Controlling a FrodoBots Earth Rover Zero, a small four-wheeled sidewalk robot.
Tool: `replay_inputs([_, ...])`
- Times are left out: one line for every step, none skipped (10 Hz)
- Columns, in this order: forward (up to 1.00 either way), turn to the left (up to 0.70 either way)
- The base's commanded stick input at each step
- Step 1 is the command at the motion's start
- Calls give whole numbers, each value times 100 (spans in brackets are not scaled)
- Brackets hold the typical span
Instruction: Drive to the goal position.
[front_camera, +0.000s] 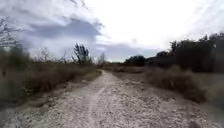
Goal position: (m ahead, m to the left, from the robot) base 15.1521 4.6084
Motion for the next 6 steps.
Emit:
replay_inputs([70, 0])
replay_inputs([70, 0])
replay_inputs([70, 0])
replay_inputs([70, 0])
replay_inputs([70, 0])
replay_inputs([70, 0])
